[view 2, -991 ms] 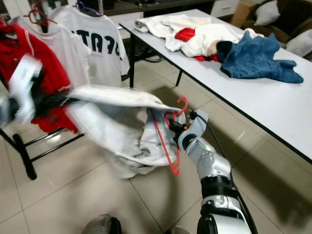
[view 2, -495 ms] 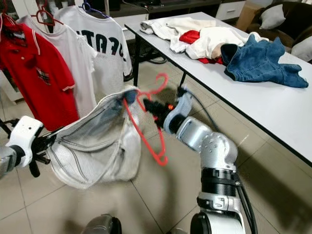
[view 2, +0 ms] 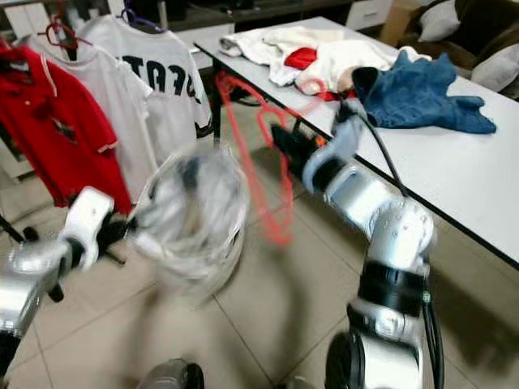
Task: Hang hanger
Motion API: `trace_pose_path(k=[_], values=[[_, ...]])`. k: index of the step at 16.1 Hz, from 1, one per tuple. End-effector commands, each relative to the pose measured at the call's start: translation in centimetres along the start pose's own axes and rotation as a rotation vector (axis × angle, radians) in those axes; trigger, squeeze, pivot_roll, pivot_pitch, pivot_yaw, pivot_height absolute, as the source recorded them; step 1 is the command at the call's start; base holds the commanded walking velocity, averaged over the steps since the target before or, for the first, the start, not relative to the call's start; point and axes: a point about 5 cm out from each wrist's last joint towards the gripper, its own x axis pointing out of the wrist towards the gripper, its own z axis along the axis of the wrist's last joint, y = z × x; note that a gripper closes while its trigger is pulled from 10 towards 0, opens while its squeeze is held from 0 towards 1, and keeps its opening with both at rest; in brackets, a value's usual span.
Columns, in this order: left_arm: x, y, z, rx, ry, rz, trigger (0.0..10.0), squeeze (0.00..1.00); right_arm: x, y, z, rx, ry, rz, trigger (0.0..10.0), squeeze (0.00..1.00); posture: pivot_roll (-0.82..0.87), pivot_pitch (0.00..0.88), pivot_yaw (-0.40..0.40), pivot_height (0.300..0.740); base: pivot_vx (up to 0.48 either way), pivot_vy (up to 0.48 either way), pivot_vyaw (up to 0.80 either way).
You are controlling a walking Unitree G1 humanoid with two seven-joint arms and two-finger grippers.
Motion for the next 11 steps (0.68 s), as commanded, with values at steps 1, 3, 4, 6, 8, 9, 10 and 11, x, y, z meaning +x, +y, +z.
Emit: trace_pose_path(k=[1, 3, 4, 6, 8, 9, 10, 11], values=[[0.0, 0.0, 3.7, 0.024, -0.16, -0.021, 0.0, 0.0, -0.1, -0.5, -0.8, -0.067, 0.02, -0.036, 10.0, 0.0, -0.08, 0.0, 0.007, 0.705, 0.0, 0.0, 0.0], [1.1, 0.1, 5.7, 0.047, -0.191, -0.041, 0.0, 0.0, -0.3, -1.0, -2.3, -0.093, 0.065, -0.067, 10.0, 0.0, -0.07, 0.0, 0.009, 0.705, 0.0, 0.0, 0.0], [1.6, 0.2, 5.8, 0.058, -0.175, -0.036, 0.0, 0.0, -0.4, -1.2, -2.6, -0.109, 0.074, -0.078, 10.0, 0.0, -0.07, 0.0, 0.007, 0.705, 0.0, 0.0, 0.0], [2.1, 0.3, 5.2, 0.089, -0.087, -0.035, 0.0, 0.0, -1.1, -2.2, -3.9, -0.232, 0.114, -0.128, 10.0, 0.0, -0.07, 0.0, 0.012, 0.705, 0.0, 0.0, 0.0], [1.7, 0.0, 4.6, 0.057, -0.072, -0.05, 0.0, 0.0, -2.3, -4.0, -5.4, -0.323, 0.149, -0.184, 10.0, 0.0, -0.08, 0.0, 0.026, 0.705, 0.0, 0.0, 0.0], [1.6, -0.2, 4.4, 0.035, -0.078, -0.056, 0.0, 0.0, -2.7, -4.4, -5.7, -0.339, 0.141, -0.204, 10.0, 0.0, -0.08, 0.0, 0.032, 0.705, 0.0, 0.0, 0.0], [1.1, -0.9, 3.6, -0.079, -0.104, -0.065, 0.0, 0.0, -4.1, -5.7, -6.9, -0.359, 0.109, -0.263, 10.0, 0.0, -0.09, 0.0, 0.043, 0.705, 0.0, 0.0, 0.0], [0.9, -1.7, 3.1, -0.109, -0.133, -0.075, 0.0, 0.0, -4.7, -6.2, -7.6, -0.371, 0.09, -0.292, 10.0, 0.0, -0.09, 0.0, 0.048, 0.705, 0.0, 0.0, 0.0]])
